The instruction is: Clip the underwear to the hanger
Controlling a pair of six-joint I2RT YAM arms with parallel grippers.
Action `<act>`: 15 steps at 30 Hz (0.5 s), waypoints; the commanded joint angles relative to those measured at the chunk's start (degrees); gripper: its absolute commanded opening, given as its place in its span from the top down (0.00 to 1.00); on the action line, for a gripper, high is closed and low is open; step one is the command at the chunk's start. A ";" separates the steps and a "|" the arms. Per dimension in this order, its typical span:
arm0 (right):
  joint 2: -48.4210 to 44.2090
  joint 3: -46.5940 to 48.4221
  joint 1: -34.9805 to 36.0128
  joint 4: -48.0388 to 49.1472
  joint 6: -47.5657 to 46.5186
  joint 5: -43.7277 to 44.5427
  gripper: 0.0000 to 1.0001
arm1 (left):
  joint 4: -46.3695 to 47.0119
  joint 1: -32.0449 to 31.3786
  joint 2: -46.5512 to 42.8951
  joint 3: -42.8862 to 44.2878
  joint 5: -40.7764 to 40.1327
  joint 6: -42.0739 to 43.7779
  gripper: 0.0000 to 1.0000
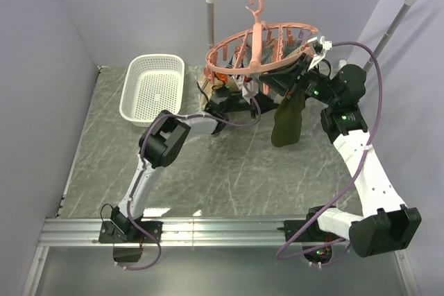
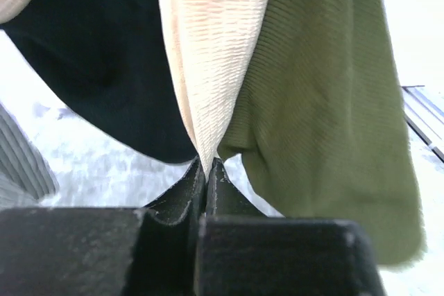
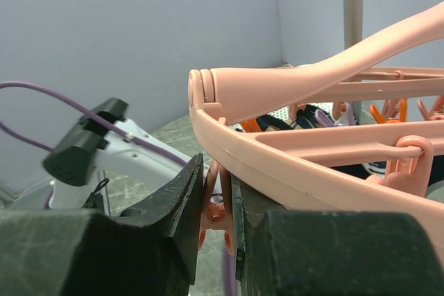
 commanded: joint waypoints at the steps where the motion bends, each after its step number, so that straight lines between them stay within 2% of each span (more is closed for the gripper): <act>1: -0.93 0.77 0.41 0.26 -0.61 -2.42 1.00 | -1.88 0.26 -10.58 -5.99 -1.82 5.21 1.00; 6: -0.93 1.29 0.41 -2.55 -3.51 3.56 1.00 | -8.38 -0.26 -19.38 -13.04 -10.07 11.89 1.00; 10: -0.93 0.77 0.41 -2.47 -4.04 6.55 1.00 | -18.31 -2.81 -27.46 -17.52 -16.49 27.24 1.00; 12: -1.02 0.50 0.50 -1.94 -3.34 7.69 1.00 | -25.66 -5.36 -29.41 -17.88 -21.31 32.71 1.00; 15: -1.11 0.24 0.41 -0.97 -2.64 9.63 1.00 | -29.47 -7.73 -32.58 -19.72 -25.46 37.74 1.00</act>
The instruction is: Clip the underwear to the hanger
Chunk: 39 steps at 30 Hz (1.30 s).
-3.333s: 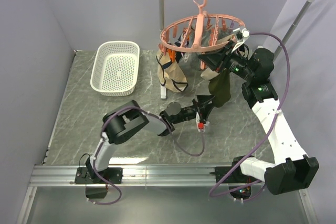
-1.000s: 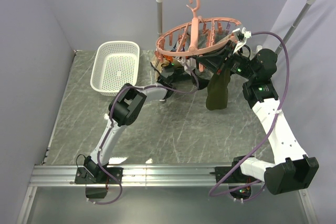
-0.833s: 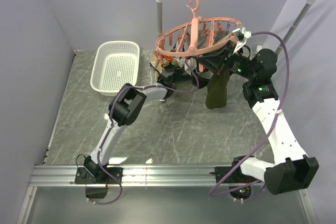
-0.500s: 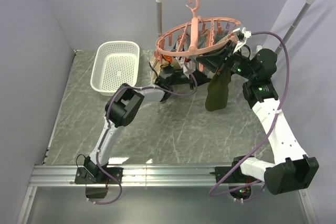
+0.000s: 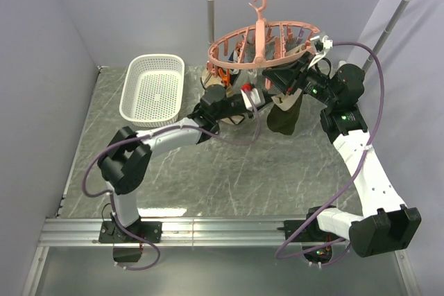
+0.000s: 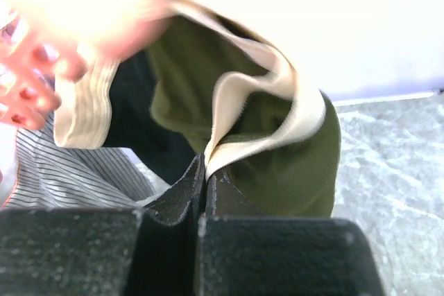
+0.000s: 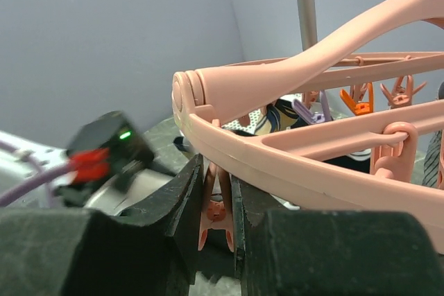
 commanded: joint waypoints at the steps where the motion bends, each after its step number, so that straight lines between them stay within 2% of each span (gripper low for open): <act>1: -1.20 0.18 0.37 2.07 0.12 1.46 1.00 | -9.53 -3.41 -5.36 -2.57 -9.86 12.67 1.00; 8: -2.25 -0.44 0.37 1.37 -1.63 0.94 1.00 | -16.03 -6.04 -10.91 -6.79 -17.86 16.38 1.00; 14: -2.69 -0.44 0.45 -2.85 -8.22 -0.83 1.00 | -12.54 -7.28 -14.60 -10.40 -25.51 19.45 1.00; 19: -3.04 -1.06 0.37 -3.73 -9.37 0.48 1.00 | -13.31 -8.16 -14.88 -10.75 -28.34 23.94 1.00; 22: -3.48 -0.88 0.37 -3.38 -9.37 1.11 1.00 | -17.35 -8.07 -13.12 -9.00 -27.47 22.10 1.00; 27: -4.36 -0.79 0.37 -2.94 -8.76 1.02 1.00 | -18.85 -8.07 -10.04 -4.79 -27.19 15.17 1.00; 29: -4.19 -0.35 0.37 -3.73 -9.11 2.24 1.00 | -22.79 -10.17 -7.15 -0.67 -34.11 12.01 1.00; 31: -4.10 -0.35 0.37 -3.64 -9.37 3.21 1.00 | -27.44 -11.67 -3.56 7.33 -38.78 6.82 1.00; 33: -3.75 -0.35 0.45 -3.99 -9.72 4.61 1.00 | -28.88 -12.90 -2.92 9.46 -40.82 3.13 1.00; 35: -3.13 -0.53 0.37 -3.82 -9.37 5.85 1.00 | -23.73 -13.52 -4.67 7.11 -40.38 2.24 1.00; 39: -2.78 -0.71 0.37 -3.64 -9.63 8.39 1.00 | -14.93 -14.22 -9.59 -3.25 -38.63 3.72 1.00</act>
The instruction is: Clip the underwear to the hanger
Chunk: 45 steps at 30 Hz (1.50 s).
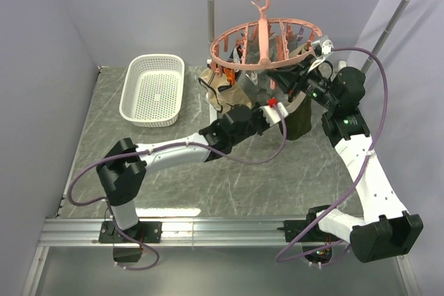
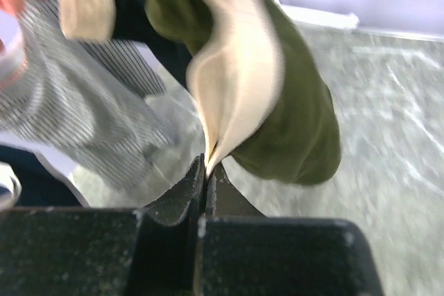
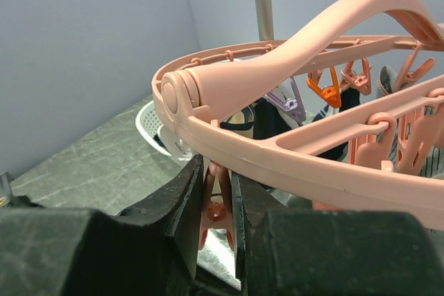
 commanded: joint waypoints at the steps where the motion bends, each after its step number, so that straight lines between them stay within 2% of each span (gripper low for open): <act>1: -0.59 0.21 0.45 1.27 -1.37 2.13 1.00 | 8.11 -0.39 -6.88 -6.31 -0.14 -1.94 1.00; 6: -0.59 -0.58 0.45 2.24 -0.76 0.29 1.00 | 10.93 -0.39 -10.67 -10.45 0.84 -0.97 1.00; 9: -0.77 -1.10 0.37 3.47 0.47 -2.26 1.00 | 9.97 0.14 -11.47 -9.32 0.66 -0.44 1.00; 16: -0.77 -1.46 0.45 5.05 1.96 -6.39 1.00 | 8.04 3.56 -12.70 -7.82 8.04 -0.88 1.00; 20: -0.59 -1.63 0.45 6.81 3.72 -8.06 1.00 | 4.53 6.29 -12.00 -5.54 15.93 -2.90 1.00; 24: -0.59 -1.81 0.37 7.69 4.25 -9.03 1.00 | 3.38 7.78 -11.82 -4.21 20.50 -1.85 1.00; 35: -0.07 -3.57 0.37 12.00 6.53 -10.44 1.00 | -1.89 8.14 -10.33 1.06 25.80 -1.67 1.00; 45: -0.77 -4.45 0.45 13.05 6.36 -11.41 1.00 | -4.62 9.10 -8.48 4.48 28.60 -4.91 1.00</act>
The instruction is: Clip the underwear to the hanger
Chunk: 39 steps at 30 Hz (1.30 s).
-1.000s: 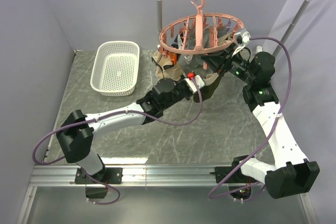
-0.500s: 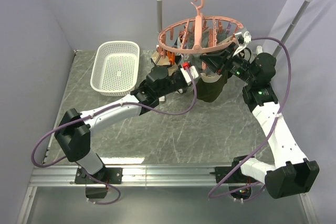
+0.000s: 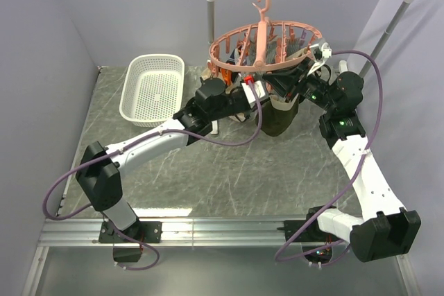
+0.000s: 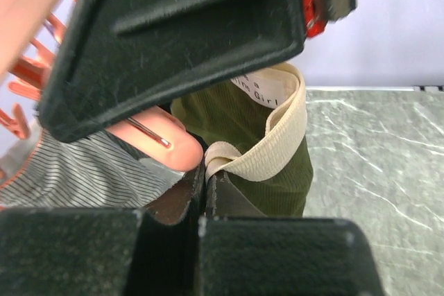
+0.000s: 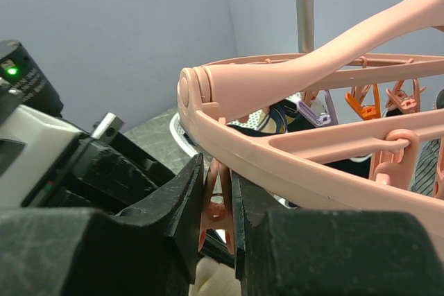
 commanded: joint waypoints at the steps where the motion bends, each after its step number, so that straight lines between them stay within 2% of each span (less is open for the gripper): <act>1: -0.90 -0.62 0.48 3.54 0.70 -4.70 1.00 | -0.71 0.93 0.70 3.00 3.28 -2.60 1.00; 21: -2.04 -2.82 0.48 5.65 -1.32 -6.54 1.00 | -3.26 4.45 2.81 7.92 12.95 -11.92 1.00; 39: -3.01 -3.17 0.83 5.13 -2.90 -8.48 1.00 | -4.93 6.47 5.80 12.05 15.94 -19.83 1.00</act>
